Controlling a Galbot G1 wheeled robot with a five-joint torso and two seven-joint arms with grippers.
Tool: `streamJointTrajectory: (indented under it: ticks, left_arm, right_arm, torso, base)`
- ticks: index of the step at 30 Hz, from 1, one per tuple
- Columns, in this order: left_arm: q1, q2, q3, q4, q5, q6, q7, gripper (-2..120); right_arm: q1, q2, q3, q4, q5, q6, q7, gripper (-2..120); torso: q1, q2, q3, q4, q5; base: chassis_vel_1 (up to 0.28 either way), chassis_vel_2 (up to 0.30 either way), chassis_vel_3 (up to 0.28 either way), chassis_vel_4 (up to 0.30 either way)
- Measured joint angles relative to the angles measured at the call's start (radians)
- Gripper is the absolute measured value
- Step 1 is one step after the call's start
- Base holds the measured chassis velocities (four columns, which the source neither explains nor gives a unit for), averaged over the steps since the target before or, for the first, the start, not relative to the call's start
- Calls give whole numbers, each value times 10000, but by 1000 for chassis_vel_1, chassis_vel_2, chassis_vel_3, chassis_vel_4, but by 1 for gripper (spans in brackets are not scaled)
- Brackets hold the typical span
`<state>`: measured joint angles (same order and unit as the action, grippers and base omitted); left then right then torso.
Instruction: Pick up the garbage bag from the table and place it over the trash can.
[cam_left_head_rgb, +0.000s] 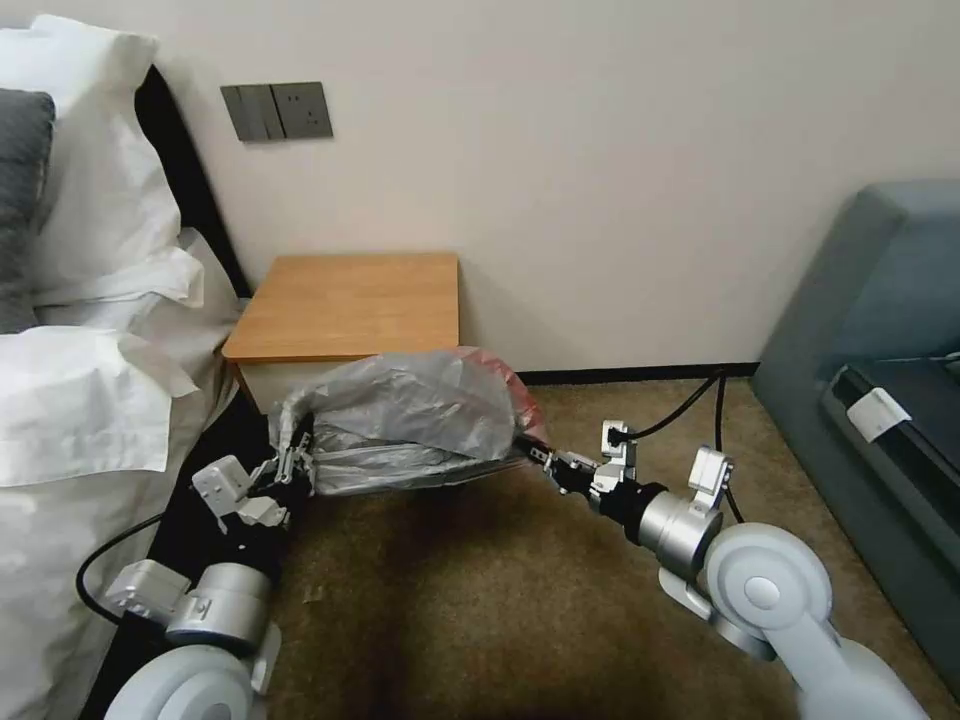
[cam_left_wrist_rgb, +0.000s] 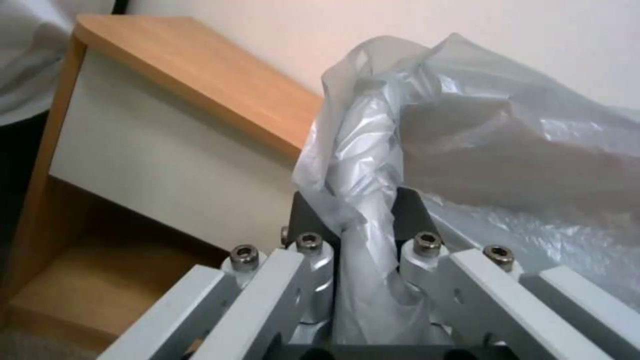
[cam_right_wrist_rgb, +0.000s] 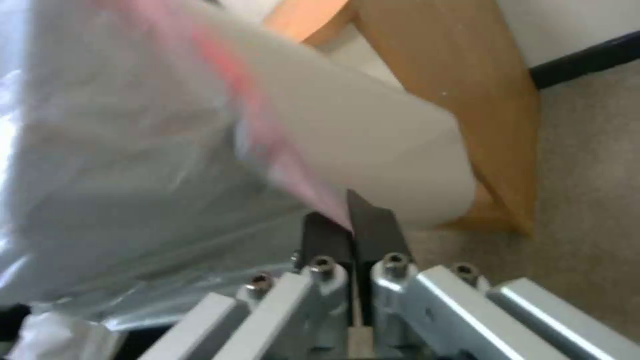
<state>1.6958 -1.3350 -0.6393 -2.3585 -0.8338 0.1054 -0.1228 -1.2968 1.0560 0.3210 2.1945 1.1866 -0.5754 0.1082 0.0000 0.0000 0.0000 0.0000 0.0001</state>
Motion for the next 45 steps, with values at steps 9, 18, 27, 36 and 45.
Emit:
streamJointTrajectory:
  ticks: [9,18,27,36,45]
  left_arm:
    - [-228,-45,27,292,-26,12,-477,8]
    - [-353,-5,27,466,-69,34,-561,8]
    - [-217,138,-15,620,241,-326,714,8]
    - [-239,219,-17,1167,1642,-1763,2228,8]
    - [-228,132,121,1249,2678,-2053,2372,8]
  right_arm:
    - [-1019,-160,529,680,-1333,591,-998,39]
    - [-2028,-63,1464,1704,-1756,1205,-2247,70]
    - [-1014,-847,1822,2079,-1908,1762,-2921,99]
    - [1477,-3404,981,2306,-1302,1271,-3057,100]
    - [2472,-4044,78,2176,-2723,853,-3189,100]
  torso:
    - [0,0,0,-1,-2]
    - [0,0,0,-1,-2]
    - [0,0,-1,0,0]
    - [0,0,1,2,-2]
    - [0,0,0,0,-2]
  base:
    - [0,0,0,0]
    - [0,0,0,0]
    - [0,0,0,0]
    - [0,0,0,0]
    - [0,0,0,0]
